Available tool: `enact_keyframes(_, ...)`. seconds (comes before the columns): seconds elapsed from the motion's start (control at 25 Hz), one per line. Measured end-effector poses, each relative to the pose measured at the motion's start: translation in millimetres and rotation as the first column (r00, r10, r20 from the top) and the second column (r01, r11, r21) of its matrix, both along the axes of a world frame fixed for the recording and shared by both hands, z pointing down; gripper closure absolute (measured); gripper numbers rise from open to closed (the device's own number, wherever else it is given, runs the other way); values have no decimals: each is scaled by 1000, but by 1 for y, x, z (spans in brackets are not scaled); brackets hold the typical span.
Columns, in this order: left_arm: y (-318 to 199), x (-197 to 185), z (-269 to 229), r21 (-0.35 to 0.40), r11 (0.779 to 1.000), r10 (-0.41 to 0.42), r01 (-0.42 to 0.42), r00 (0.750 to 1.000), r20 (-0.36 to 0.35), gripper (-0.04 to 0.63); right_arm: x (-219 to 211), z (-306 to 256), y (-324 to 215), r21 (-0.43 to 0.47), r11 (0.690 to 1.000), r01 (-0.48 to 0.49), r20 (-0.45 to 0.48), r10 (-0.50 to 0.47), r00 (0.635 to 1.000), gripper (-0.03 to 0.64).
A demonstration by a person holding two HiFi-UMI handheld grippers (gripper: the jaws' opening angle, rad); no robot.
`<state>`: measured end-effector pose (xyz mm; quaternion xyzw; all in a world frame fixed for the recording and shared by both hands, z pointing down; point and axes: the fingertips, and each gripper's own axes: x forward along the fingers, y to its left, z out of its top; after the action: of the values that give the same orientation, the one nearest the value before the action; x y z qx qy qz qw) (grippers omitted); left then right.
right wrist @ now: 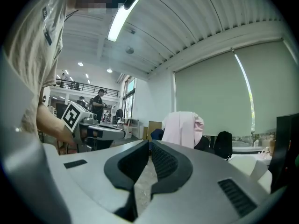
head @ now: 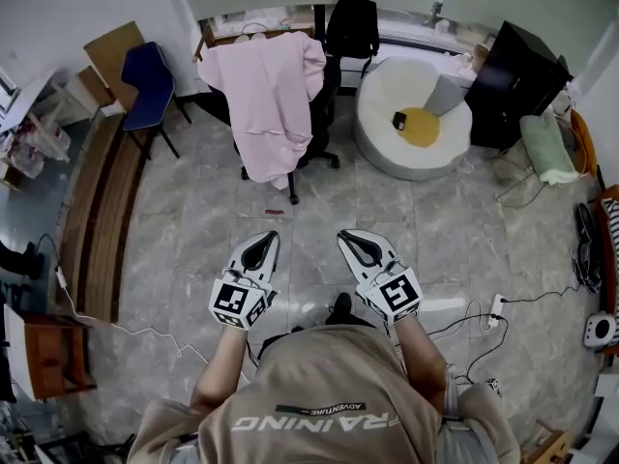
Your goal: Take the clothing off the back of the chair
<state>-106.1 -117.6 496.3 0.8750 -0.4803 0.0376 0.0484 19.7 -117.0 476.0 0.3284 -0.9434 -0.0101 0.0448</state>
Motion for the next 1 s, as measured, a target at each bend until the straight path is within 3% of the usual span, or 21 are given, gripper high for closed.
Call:
enact_keyframes(0.72, -66, 52, 10, -31, 994, -108, 108, 994, 5, 579, 34, 15, -79, -8, 986, 169, 2, -169, 986, 577)
enact_keyframes(1.0, -83, 47, 6, -32, 990, -139, 139, 990, 11, 580, 29, 14, -105, -21, 981, 195, -2, -195, 981, 578)
